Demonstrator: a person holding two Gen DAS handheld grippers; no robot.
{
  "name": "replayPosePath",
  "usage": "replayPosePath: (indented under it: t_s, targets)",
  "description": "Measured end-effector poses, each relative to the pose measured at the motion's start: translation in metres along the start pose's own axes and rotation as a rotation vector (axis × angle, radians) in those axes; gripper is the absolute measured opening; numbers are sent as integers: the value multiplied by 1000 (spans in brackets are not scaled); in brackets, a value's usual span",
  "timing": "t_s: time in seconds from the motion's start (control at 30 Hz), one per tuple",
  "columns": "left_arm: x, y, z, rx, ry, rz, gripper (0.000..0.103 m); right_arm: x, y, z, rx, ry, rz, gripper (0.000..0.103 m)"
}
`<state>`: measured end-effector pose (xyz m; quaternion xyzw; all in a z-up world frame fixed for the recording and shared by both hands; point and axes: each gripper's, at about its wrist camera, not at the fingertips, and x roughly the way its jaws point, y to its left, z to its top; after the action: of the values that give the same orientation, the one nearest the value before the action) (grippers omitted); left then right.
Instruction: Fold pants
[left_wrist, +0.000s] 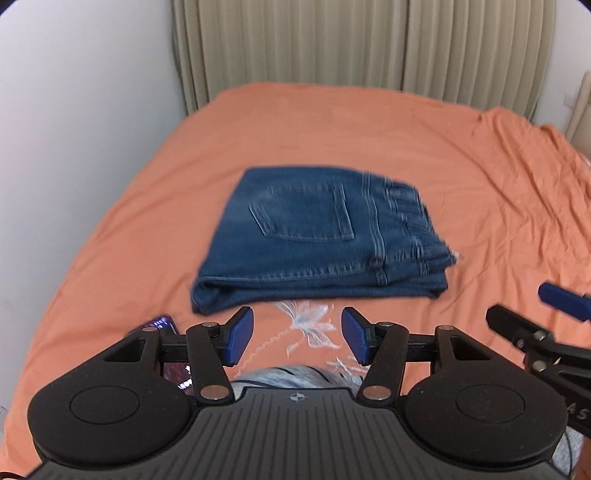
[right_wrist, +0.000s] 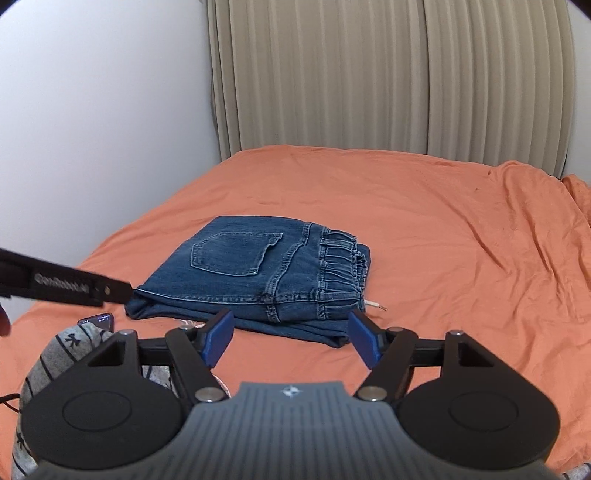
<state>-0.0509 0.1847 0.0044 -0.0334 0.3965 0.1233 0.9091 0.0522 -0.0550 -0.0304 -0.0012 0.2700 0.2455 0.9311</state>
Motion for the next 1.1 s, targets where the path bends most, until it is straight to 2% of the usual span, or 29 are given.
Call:
replayPosePath:
  t_s: [0.27, 1.1]
  targets:
    - [21, -7, -10, 5, 63, 18, 65, 9, 2, -4, -14, 4, -3, 66]
    - [15, -9, -2, 15, 26, 29, 65, 8, 5, -1, -21, -19, 7, 66]
